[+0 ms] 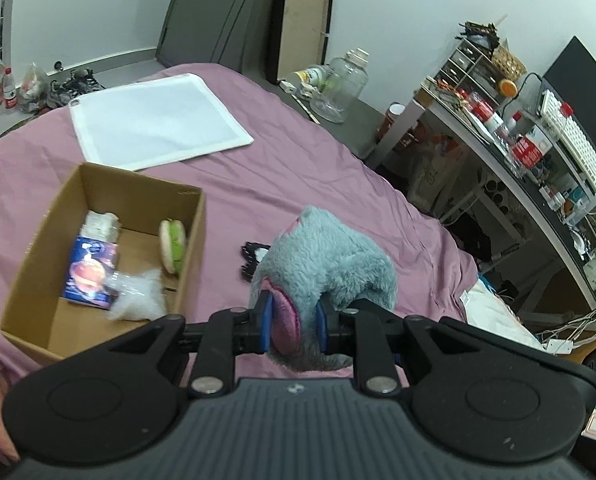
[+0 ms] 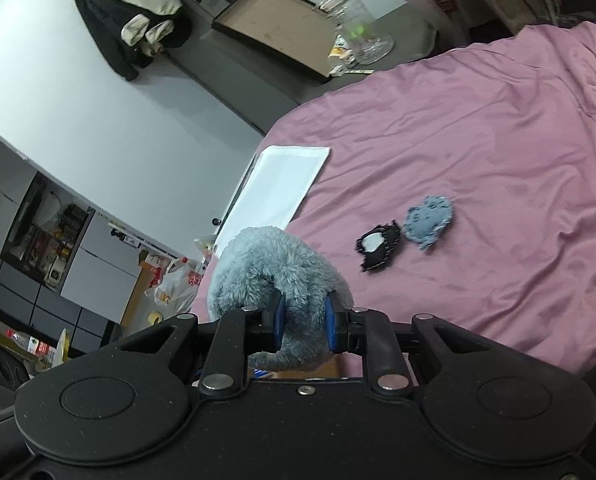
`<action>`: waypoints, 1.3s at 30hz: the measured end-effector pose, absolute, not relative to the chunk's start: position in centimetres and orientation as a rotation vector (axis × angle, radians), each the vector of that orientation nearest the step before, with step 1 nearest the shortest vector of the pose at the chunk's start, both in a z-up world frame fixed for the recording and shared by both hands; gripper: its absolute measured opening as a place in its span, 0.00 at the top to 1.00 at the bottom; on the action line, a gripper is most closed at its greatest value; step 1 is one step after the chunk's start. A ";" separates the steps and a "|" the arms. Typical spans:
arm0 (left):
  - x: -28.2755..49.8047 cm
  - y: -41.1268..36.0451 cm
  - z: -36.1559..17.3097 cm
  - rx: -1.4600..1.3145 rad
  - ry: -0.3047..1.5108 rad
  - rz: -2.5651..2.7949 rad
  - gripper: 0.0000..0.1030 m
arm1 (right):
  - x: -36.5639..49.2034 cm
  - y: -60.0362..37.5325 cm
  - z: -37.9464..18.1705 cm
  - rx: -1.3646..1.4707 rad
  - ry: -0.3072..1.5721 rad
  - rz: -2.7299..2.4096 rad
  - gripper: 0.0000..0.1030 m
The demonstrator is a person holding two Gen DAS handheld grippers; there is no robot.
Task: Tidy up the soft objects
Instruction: 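Carry the grey fluffy plush over the box with left tool while right tool also grips it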
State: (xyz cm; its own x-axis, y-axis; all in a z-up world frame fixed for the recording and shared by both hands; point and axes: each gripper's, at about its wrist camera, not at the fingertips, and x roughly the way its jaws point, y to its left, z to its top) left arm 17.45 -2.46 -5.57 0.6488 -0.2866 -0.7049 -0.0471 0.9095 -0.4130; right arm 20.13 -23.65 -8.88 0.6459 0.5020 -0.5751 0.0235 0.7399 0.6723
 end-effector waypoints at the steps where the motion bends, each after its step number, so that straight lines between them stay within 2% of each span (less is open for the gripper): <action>1: 17.4 -2.0 -5.5 -0.421 0.858 -0.139 0.80 | 20.1 -23.2 -8.7 0.697 0.837 0.302 0.81; 23: 16.4 8.0 -5.5 -0.494 0.838 -0.080 0.80 | 20.9 -13.3 -7.5 0.611 0.882 0.388 0.81; 39: 17.1 12.7 -9.7 -0.560 0.903 -0.007 0.80 | 22.0 -8.3 -10.5 0.561 0.985 0.399 0.80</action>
State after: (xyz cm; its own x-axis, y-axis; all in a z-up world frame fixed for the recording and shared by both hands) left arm 17.07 12.70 -9.71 0.6290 -0.2353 -0.7410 -0.2244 0.8575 -0.4629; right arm 22.04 -8.28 -10.53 0.5003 0.5539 -0.6655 -0.0647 0.7904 0.6092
